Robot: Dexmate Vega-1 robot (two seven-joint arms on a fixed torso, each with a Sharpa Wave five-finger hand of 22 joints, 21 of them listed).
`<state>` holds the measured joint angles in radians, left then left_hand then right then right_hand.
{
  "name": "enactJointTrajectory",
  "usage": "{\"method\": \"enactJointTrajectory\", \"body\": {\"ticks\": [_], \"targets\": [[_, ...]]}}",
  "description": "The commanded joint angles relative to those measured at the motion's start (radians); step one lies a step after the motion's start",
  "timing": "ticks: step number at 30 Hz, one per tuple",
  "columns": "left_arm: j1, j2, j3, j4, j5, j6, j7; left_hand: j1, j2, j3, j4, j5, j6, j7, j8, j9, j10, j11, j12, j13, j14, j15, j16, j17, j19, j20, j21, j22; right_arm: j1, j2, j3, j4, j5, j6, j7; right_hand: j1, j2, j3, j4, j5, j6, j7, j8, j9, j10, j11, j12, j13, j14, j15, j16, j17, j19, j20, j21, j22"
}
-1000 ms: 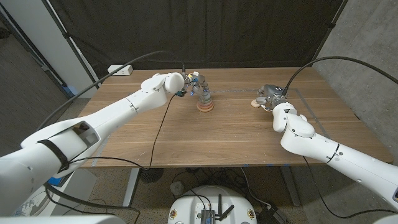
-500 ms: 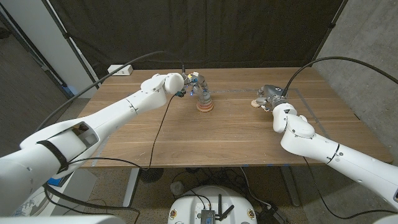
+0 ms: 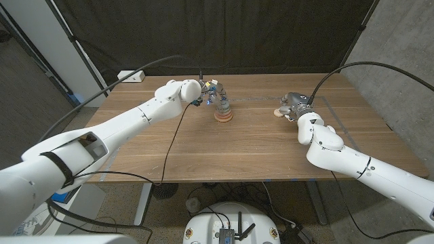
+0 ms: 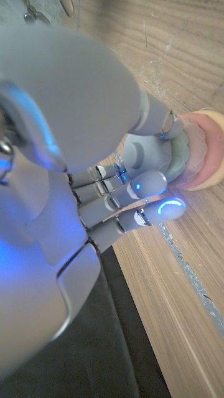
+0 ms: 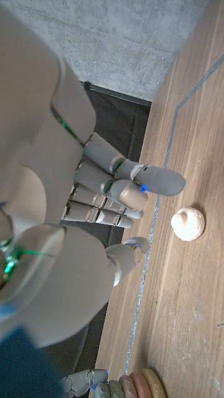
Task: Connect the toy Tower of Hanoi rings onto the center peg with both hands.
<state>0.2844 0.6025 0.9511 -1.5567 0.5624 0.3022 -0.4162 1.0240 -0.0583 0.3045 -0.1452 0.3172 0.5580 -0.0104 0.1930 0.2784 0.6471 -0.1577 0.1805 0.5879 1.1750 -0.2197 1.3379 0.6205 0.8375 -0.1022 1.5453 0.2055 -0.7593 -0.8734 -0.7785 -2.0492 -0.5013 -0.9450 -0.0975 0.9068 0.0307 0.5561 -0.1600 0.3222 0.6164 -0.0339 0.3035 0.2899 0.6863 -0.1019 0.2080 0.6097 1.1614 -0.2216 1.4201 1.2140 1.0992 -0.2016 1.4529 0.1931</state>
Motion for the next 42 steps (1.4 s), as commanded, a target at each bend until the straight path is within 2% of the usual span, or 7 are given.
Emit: {"method": "enactJointTrajectory", "body": {"ticks": [1, 10, 14, 19, 25, 31, 42], "targets": [[-0.008, 0.003, 0.011, -0.018, 0.039, 0.009, -0.023, -0.024, -0.014, -0.017, 0.002, -0.006, -0.047, 0.006, -0.007, -0.002, -0.047, 0.013, -0.002, 0.001, -0.016, 0.000, -0.016, -0.017, -0.009, -0.105, -0.004, -0.002, -0.003, 0.000, 0.002, -0.005, 0.000, -0.006, -0.003, -0.009, 0.004, 0.003, -0.001, 0.004, 0.011, -0.001, 0.003, 0.005, 0.007, 0.003, -0.002, 0.003, 0.000, 0.001, -0.002, 0.002, 0.010, -0.021, -0.006, 0.003], [-0.016, 0.004, 0.011, -0.020, 0.046, 0.017, -0.057, -0.060, -0.032, -0.047, 0.002, -0.012, -0.165, 0.035, -0.012, -0.011, -0.165, 0.051, -0.001, 0.014, -0.041, 0.000, -0.044, -0.070, -0.025, -0.106, -0.012, -0.008, -0.003, 0.001, 0.004, -0.006, 0.003, -0.007, -0.005, -0.010, 0.005, 0.004, -0.001, 0.004, 0.014, 0.000, 0.003, 0.005, 0.007, 0.004, -0.003, 0.003, 0.000, 0.001, -0.003, 0.001, 0.010, -0.021, -0.007, 0.003], [-0.017, 0.005, 0.010, -0.023, 0.049, 0.019, -0.063, -0.068, -0.036, -0.054, 0.003, -0.013, -0.179, 0.040, -0.007, -0.014, -0.187, 0.059, 0.001, 0.016, -0.048, 0.000, -0.050, -0.082, -0.032, -0.105, -0.015, -0.008, -0.001, 0.001, 0.002, -0.005, 0.003, -0.006, -0.004, -0.011, 0.005, 0.004, -0.002, 0.005, 0.015, 0.000, 0.003, 0.006, 0.008, 0.004, -0.003, 0.004, 0.002, 0.001, -0.001, 0.003, 0.011, -0.021, -0.007, 0.004], [-0.008, 0.017, -0.001, -0.041, 0.049, 0.029, -0.066, -0.072, -0.037, -0.057, 0.003, -0.014, -0.197, 0.043, -0.009, -0.015, -0.196, 0.062, 0.002, 0.016, -0.049, 0.000, -0.050, -0.085, -0.036, -0.105, -0.016, -0.008, 0.002, 0.003, 0.000, -0.002, 0.002, -0.005, -0.004, -0.011, 0.005, 0.004, -0.002, 0.005, 0.016, -0.001, 0.003, 0.006, 0.011, 0.003, -0.002, 0.004, 0.000, 0.001, -0.002, 0.002, 0.011, -0.021, -0.007, 0.004], [0.025, 0.056, -0.035, -0.090, 0.037, 0.040, -0.053, -0.077, -0.036, -0.060, 0.004, -0.015, -0.193, 0.042, -0.002, -0.017, -0.197, 0.063, 0.005, 0.015, -0.051, 0.000, -0.050, -0.088, -0.041, -0.105, -0.017, -0.009, 0.004, 0.004, -0.001, -0.001, 0.001, -0.007, -0.003, -0.012, 0.005, 0.005, -0.002, 0.005, 0.015, -0.001, 0.003, 0.006, 0.008, 0.003, -0.004, 0.005, 0.000, 0.001, -0.002, 0.002, 0.010, -0.021, -0.009, 0.002], [0.071, 0.102, -0.072, -0.143, 0.031, 0.051, -0.027, -0.076, -0.024, -0.060, 0.003, -0.015, -0.150, 0.037, 0.020, -0.021, -0.146, 0.051, 0.028, 0.014, -0.045, 0.000, -0.043, -0.092, -0.035, -0.107, -0.013, -0.007, 0.002, 0.005, -0.005, -0.011, -0.002, -0.021, -0.002, -0.013, 0.005, 0.005, -0.002, 0.005, 0.012, -0.001, 0.000, 0.006, 0.001, 0.002, -0.007, 0.005, 0.005, 0.001, 0.003, 0.006, 0.011, -0.021, -0.008, 0.004], [0.165, 0.176, -0.158, -0.229, 0.006, 0.099, 0.041, -0.071, -0.015, -0.058, 0.000, -0.014, -0.133, 0.036, 0.027, -0.025, -0.134, 0.051, 0.030, 0.011, -0.041, 0.000, -0.038, -0.095, -0.029, -0.108, -0.010, -0.006, 0.019, 0.015, -0.026, -0.008, -0.021, -0.020, 0.000, -0.017, 0.002, 0.005, -0.003, 0.006, 0.002, -0.002, -0.005, 0.005, -0.008, 0.004, -0.010, 0.005, 0.002, 0.002, 0.002, 0.005, 0.010, -0.021, -0.009, 0.004]]}}
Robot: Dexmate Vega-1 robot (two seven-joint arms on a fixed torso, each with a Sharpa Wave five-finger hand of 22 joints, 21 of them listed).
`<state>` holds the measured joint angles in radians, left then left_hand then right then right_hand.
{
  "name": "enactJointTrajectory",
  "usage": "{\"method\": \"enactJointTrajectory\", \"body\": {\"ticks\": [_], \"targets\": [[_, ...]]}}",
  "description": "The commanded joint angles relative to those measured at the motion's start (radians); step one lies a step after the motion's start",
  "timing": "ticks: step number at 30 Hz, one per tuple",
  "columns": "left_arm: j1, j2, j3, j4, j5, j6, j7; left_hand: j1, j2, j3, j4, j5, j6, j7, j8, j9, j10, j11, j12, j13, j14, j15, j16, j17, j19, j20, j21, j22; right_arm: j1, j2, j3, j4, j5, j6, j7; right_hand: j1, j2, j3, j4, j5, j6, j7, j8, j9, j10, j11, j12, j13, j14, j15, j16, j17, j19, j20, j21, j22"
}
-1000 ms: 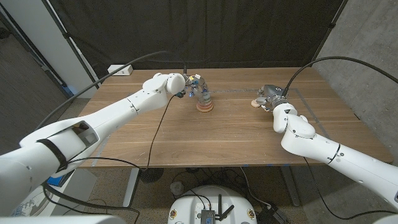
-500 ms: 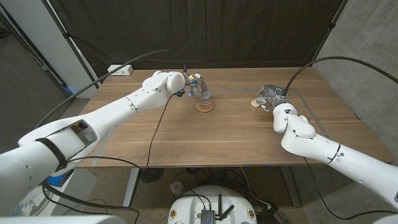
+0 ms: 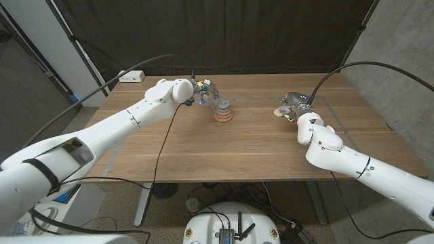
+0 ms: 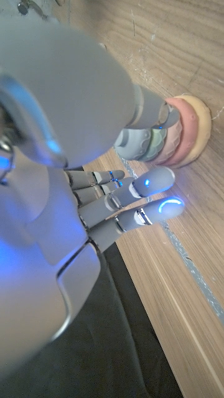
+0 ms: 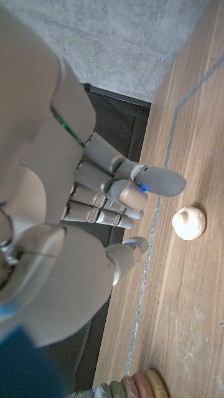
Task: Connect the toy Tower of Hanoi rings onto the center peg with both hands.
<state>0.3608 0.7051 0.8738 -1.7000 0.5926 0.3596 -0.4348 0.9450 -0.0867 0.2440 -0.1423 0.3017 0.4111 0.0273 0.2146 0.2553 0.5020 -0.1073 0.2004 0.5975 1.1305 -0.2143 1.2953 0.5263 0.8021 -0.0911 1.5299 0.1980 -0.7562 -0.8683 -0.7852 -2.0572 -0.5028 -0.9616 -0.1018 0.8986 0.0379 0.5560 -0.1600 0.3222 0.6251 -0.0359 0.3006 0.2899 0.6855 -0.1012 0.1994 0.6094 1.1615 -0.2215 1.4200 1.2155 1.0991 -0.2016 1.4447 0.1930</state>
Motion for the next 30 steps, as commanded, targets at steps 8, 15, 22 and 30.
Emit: {"method": "enactJointTrajectory", "body": {"ticks": [8, 15, 22, 30], "targets": [[0.153, 0.119, -0.126, -0.141, -0.034, 0.069, 0.109, 0.011, 0.020, 0.003, -0.004, 0.002, 0.036, -0.004, 0.014, -0.005, 0.035, -0.005, 0.016, -0.003, 0.009, -0.006, 0.009, -0.005, 0.009, -0.118, 0.006, 0.001, 0.024, 0.022, -0.028, 0.012, -0.029, 0.019, 0.003, -0.010, -0.007, 0.006, -0.002, 0.006, -0.011, 0.000, -0.005, 0.004, -0.011, 0.003, -0.003, 0.004, 0.005, 0.002, 0.006, 0.007, 0.010, -0.021, -0.001, 0.004], [0.207, 0.139, -0.172, -0.155, -0.066, 0.053, 0.187, 0.018, 0.031, 0.006, -0.009, 0.005, 0.072, -0.002, 0.024, -0.010, 0.074, -0.007, 0.021, -0.010, 0.040, -0.006, 0.033, 0.006, 0.023, -0.119, 0.010, 0.000, 0.015, 0.029, -0.023, 0.011, -0.032, 0.028, -0.004, -0.012, -0.008, 0.006, -0.003, 0.006, -0.015, 0.000, -0.007, 0.004, -0.014, 0.004, -0.004, 0.002, 0.003, 0.002, 0.006, 0.006, 0.009, -0.021, -0.001, 0.004], [0.256, 0.156, -0.199, -0.177, -0.066, 0.056, 0.261, 0.025, 0.035, 0.009, -0.012, 0.008, 0.088, -0.007, 0.028, -0.012, 0.097, -0.016, 0.025, -0.014, 0.044, -0.006, 0.037, 0.006, 0.030, -0.119, 0.012, 0.000, 0.012, 0.032, -0.017, 0.013, -0.036, 0.041, -0.009, -0.012, -0.009, 0.007, -0.003, 0.006, -0.016, 0.000, -0.009, 0.003, -0.017, 0.003, -0.005, 0.001, 0.002, 0.002, 0.006, 0.005, 0.009, -0.021, -0.002, 0.004], [0.322, 0.185, -0.233, -0.224, -0.063, 0.096, 0.325, 0.029, 0.040, 0.013, -0.013, 0.011, 0.105, -0.014, 0.031, -0.015, 0.113, -0.021, 0.027, -0.010, 0.053, -0.005, 0.048, 0.019, 0.034, -0.118, 0.011, -0.002, -0.002, 0.041, 0.006, 0.022, -0.018, 0.084, -0.027, -0.012, -0.009, 0.007, -0.004, 0.007, -0.020, 0.000, -0.012, 0.003, -0.018, 0.003, -0.004, 0.000, 0.001, 0.002, 0.007, 0.005, 0.009, -0.021, -0.001, 0.005]]}}
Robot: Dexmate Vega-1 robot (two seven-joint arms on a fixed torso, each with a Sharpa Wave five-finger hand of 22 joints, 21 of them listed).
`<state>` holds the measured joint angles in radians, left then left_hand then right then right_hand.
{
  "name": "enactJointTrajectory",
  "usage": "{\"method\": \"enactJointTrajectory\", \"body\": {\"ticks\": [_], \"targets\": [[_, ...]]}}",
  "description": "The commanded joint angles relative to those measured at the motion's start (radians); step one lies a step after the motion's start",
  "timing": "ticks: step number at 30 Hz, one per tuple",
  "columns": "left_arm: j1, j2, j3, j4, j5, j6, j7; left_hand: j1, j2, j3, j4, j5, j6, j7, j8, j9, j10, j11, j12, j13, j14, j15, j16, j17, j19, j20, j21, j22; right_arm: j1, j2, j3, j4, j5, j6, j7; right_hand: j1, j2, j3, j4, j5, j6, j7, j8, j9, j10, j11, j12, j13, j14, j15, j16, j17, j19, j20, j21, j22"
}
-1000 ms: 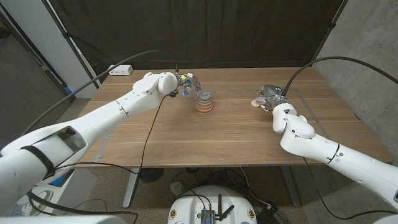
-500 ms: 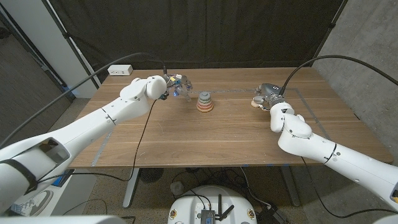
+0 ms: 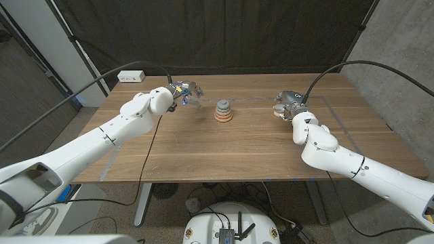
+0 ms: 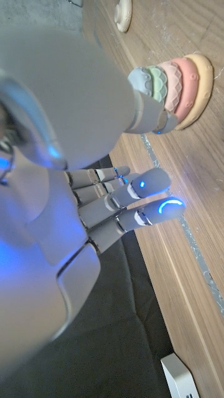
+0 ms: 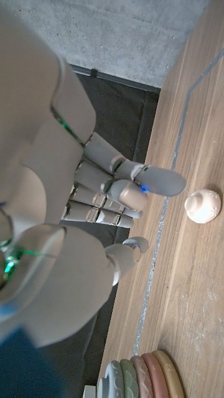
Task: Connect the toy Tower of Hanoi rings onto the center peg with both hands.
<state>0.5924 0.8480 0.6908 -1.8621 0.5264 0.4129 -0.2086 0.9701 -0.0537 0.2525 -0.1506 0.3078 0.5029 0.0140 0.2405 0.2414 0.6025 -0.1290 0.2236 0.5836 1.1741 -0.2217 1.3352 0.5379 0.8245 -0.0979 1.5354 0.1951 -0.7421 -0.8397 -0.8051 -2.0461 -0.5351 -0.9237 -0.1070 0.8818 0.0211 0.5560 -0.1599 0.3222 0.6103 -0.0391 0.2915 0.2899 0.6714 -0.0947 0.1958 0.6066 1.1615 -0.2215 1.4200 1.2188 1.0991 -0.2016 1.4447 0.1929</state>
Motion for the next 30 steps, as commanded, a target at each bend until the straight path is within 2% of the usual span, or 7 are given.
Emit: {"method": "enactJointTrajectory", "body": {"ticks": [1, 11, 19, 30], "targets": [[0.098, 0.046, -0.053, -0.070, 0.006, 0.052, 0.103, 0.004, 0.007, 0.005, -0.005, 0.005, 0.015, -0.002, 0.005, -0.001, 0.015, 0.001, 0.005, 0.004, 0.009, 0.002, 0.008, 0.008, 0.011, -0.111, 0.005, 0.001, -0.017, 0.015, 0.026, 0.015, 0.016, 0.055, -0.025, 0.004, 0.007, 0.008, -0.004, 0.007, -0.006, 0.004, -0.003, 0.003, -0.005, -0.004, 0.000, 0.003, 0.002, 0.002, 0.008, 0.003, 0.009, -0.021, -0.001, 0.005], [0.205, 0.078, -0.129, -0.120, -0.055, 0.090, 0.193, 0.003, 0.013, 0.009, -0.004, 0.008, 0.031, -0.006, 0.007, -0.003, 0.036, -0.006, 0.004, 0.003, 0.005, 0.002, 0.008, 0.012, 0.013, -0.111, 0.004, 0.000, -0.014, 0.032, 0.026, 0.036, 0.014, 0.082, -0.031, 0.006, 0.007, 0.009, -0.005, 0.008, -0.007, 0.004, -0.005, 0.002, -0.005, -0.003, 0.001, 0.002, 0.002, 0.002, 0.010, 0.003, 0.007, -0.021, -0.003, 0.004], [0.291, 0.105, -0.185, -0.155, -0.102, 0.112, 0.278, 0.005, 0.014, 0.012, -0.005, 0.011, 0.038, -0.022, 0.006, -0.004, 0.045, -0.020, -0.003, -0.004, 0.004, 0.002, 0.011, 0.017, 0.012, -0.112, 0.003, 0.000, -0.006, 0.043, 0.033, 0.053, 0.034, 0.103, -0.014, 0.007, 0.004, 0.011, -0.006, 0.009, -0.023, -0.003, -0.014, 0.000, -0.027, -0.006, -0.004, 0.002, -0.006, 0.001, 0.006, -0.002, 0.007, -0.021, -0.002, 0.006], [0.363, 0.111, -0.230, -0.155, -0.158, 0.114, 0.381, 0.004, 0.015, 0.015, -0.006, 0.013, 0.047, -0.022, 0.005, -0.005, 0.052, -0.027, -0.005, -0.005, -0.002, 0.002, 0.008, 0.019, 0.012, -0.112, 0.002, -0.001, -0.009, 0.046, 0.026, 0.056, 0.012, 0.105, -0.030, 0.008, 0.002, 0.012, -0.007, 0.010, -0.026, -0.004, -0.017, 0.000, -0.036, -0.008, -0.006, -0.001, -0.004, 0.002, 0.010, 0.002, 0.007, -0.020, -0.001, 0.007]]}}
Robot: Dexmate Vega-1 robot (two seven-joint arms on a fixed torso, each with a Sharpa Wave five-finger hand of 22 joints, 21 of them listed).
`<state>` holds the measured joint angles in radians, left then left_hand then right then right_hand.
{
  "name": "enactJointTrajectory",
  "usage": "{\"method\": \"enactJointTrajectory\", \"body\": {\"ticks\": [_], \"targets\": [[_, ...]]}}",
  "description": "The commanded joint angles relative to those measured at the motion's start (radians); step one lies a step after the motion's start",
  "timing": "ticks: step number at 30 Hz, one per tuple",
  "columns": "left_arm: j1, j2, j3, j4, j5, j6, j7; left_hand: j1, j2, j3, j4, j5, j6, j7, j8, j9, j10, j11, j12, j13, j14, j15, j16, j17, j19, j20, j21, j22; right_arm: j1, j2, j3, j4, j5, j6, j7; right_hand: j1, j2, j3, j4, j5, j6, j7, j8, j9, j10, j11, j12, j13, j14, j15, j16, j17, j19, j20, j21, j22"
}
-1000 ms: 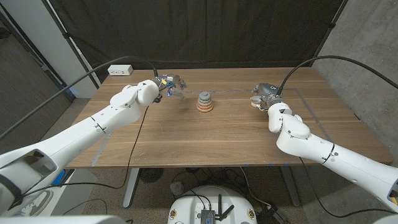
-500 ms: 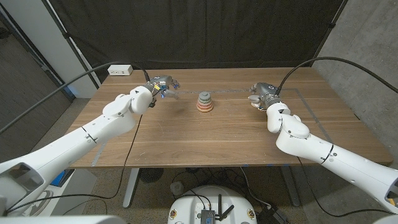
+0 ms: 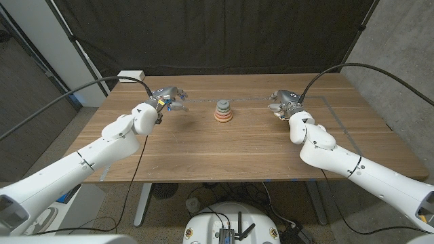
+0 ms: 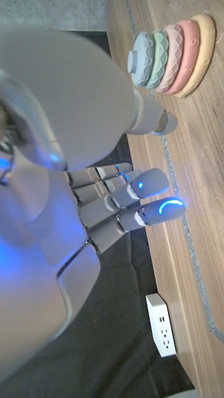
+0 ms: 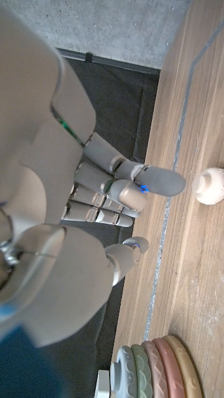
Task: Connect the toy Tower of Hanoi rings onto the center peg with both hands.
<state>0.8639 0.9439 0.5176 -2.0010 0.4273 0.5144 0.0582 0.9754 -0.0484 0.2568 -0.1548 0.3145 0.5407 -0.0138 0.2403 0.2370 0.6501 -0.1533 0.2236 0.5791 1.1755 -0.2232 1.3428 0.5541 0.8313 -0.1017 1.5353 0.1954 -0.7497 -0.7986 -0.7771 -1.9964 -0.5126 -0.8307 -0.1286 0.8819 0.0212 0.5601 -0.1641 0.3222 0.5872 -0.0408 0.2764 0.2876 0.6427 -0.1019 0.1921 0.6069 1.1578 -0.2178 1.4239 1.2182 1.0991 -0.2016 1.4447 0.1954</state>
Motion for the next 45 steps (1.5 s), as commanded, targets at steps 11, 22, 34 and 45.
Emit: {"method": "enactJointTrajectory", "body": {"ticks": [11, 22, 34, 45], "targets": [[0.121, 0.006, -0.036, 0.000, -0.031, 0.019, 0.207, -0.001, 0.012, 0.014, -0.002, 0.008, 0.005, 0.006, -0.002, -0.001, 0.001, -0.004, -0.010, -0.001, -0.001, 0.004, 0.006, 0.012, 0.002, -0.108, 0.001, -0.001, -0.021, -0.006, -0.004, -0.004, -0.033, 0.018, -0.010, 0.003, -0.005, 0.007, -0.001, 0.013, -0.011, -0.005, -0.007, 0.002, -0.021, -0.002, -0.003, -0.003, -0.014, 0.000, 0.000, 0.000, -0.011, -0.018, -0.007, 0.002], [0.133, 0.011, -0.034, -0.019, -0.029, 0.029, 0.222, -0.005, 0.014, 0.016, 0.000, 0.009, 0.008, 0.006, -0.006, -0.002, 0.003, -0.004, -0.012, -0.001, -0.012, 0.004, -0.003, 0.006, 0.002, -0.107, 0.001, -0.001, -0.039, -0.023, 0.002, -0.022, -0.058, 0.016, -0.004, 0.000, -0.007, 0.007, 0.000, 0.015, -0.012, -0.005, -0.008, 0.002, -0.024, -0.002, 0.001, -0.003, -0.026, 0.000, -0.007, -0.003, -0.022, -0.017, -0.004, 0.007], [0.137, 0.018, -0.026, -0.035, -0.020, 0.025, 0.217, -0.008, 0.017, 0.019, 0.000, 0.009, 0.010, 0.004, -0.010, -0.002, 0.004, -0.003, -0.012, 0.000, -0.008, 0.004, 0.001, 0.012, 0.000, -0.107, 0.000, -0.002, 0.002, -0.017, -0.040, -0.016, -0.120, -0.030, 0.074, -0.003, -0.015, 0.006, -0.002, 0.021, -0.060, 0.002, -0.030, 0.002, -0.087, 0.006, -0.004, 0.007, -0.060, 0.000, -0.027, -0.010, -0.054, -0.017, -0.007, 0.005], [0.161, 0.038, -0.053, -0.051, -0.036, 0.034, 0.220, -0.014, 0.018, 0.019, 0.001, 0.009, 0.014, 0.004, -0.012, -0.001, 0.009, -0.004, -0.012, -0.001, -0.013, 0.004, -0.003, 0.009, -0.001, -0.107, -0.001, -0.002, 0.069, -0.001, -0.076, 0.021, -0.160, -0.070, 0.178, 0.000, -0.024, 0.002, -0.005, 0.021, -0.096, 0.009, -0.046, 0.001, -0.125, 0.014, -0.009, 0.004, -0.084, -0.001, -0.046, -0.021, -0.073, -0.016, -0.008, 0.002]]}}
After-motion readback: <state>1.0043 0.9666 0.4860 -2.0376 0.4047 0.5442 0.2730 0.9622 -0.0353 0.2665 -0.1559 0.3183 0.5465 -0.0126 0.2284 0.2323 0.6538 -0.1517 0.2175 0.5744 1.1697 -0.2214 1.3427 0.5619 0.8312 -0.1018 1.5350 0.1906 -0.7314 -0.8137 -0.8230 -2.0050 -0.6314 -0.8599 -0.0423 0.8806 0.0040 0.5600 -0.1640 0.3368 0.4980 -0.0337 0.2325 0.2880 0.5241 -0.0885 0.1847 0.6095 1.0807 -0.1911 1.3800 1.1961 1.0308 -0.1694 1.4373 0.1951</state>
